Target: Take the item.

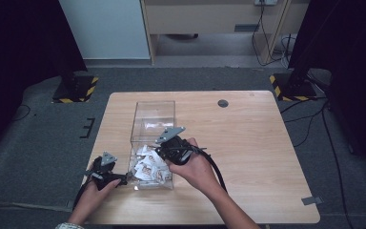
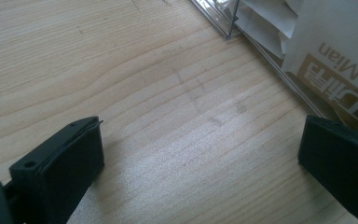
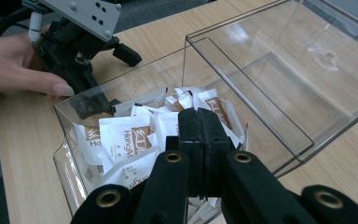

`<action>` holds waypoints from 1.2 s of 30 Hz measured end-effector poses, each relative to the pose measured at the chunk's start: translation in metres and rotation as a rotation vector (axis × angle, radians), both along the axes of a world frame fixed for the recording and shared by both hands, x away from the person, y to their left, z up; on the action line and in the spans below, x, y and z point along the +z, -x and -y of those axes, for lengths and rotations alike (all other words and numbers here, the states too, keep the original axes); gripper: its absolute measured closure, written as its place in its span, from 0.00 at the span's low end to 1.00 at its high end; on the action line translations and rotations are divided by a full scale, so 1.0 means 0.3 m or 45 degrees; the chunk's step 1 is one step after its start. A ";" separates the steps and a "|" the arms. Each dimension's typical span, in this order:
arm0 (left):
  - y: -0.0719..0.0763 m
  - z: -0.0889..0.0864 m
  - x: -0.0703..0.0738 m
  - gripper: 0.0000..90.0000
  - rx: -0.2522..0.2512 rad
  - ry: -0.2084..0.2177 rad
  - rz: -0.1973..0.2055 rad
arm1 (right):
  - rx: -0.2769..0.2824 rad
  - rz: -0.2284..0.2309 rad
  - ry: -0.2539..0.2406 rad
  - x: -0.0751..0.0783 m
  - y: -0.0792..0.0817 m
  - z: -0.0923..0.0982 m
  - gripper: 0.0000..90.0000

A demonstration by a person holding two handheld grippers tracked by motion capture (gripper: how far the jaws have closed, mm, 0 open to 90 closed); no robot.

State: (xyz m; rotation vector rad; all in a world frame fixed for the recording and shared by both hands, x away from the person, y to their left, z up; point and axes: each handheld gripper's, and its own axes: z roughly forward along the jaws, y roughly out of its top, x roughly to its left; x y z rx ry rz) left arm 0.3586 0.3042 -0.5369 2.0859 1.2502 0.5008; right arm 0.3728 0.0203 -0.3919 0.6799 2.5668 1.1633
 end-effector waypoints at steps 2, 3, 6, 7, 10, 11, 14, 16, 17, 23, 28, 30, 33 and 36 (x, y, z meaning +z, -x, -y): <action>0.000 0.000 0.000 0.00 0.000 0.000 0.000 | -0.002 -0.002 -0.002 0.002 -0.001 0.003 1.00; 0.000 0.000 0.000 0.00 0.000 0.001 0.001 | -0.006 0.002 -0.003 0.003 -0.002 0.006 1.00; 0.000 0.000 0.000 0.00 0.000 0.001 -0.001 | -0.007 0.003 -0.004 0.006 -0.005 0.014 1.00; 0.000 0.000 0.000 0.00 0.000 0.002 -0.001 | -0.007 0.003 -0.001 0.006 -0.006 0.016 1.00; 0.000 0.000 0.000 0.00 0.000 0.002 0.000 | -0.013 0.006 -0.002 0.009 -0.008 0.023 1.00; 0.000 0.000 0.000 0.00 -0.001 0.002 -0.001 | -0.013 0.008 -0.004 0.010 -0.009 0.026 1.00; 0.000 0.000 0.000 0.00 -0.001 0.003 -0.001 | -0.020 0.009 -0.009 0.013 -0.010 0.033 1.00; 0.000 0.000 0.000 0.00 -0.001 0.003 -0.001 | -0.018 0.009 -0.003 0.016 -0.012 0.039 1.00; 0.000 0.000 0.000 0.00 -0.001 0.004 -0.001 | -0.021 0.013 -0.005 0.016 -0.013 0.041 1.00; 0.001 0.005 -0.003 0.00 -0.012 0.040 -0.018 | -0.045 0.018 -0.015 0.017 -0.024 0.064 1.00; 0.000 0.002 -0.001 0.00 -0.005 0.013 -0.004 | -0.061 0.023 -0.017 0.021 -0.030 0.083 1.00; 0.000 0.001 -0.001 0.00 -0.003 0.007 -0.002 | -0.066 0.030 -0.009 0.022 -0.031 0.092 1.00; -0.001 0.001 -0.001 0.00 0.010 0.005 0.009 | -0.078 0.033 -0.012 0.025 -0.034 0.107 1.00; -0.001 -0.001 0.000 0.00 0.003 -0.006 0.004 | -0.084 0.036 -0.009 0.026 -0.037 0.121 1.00</action>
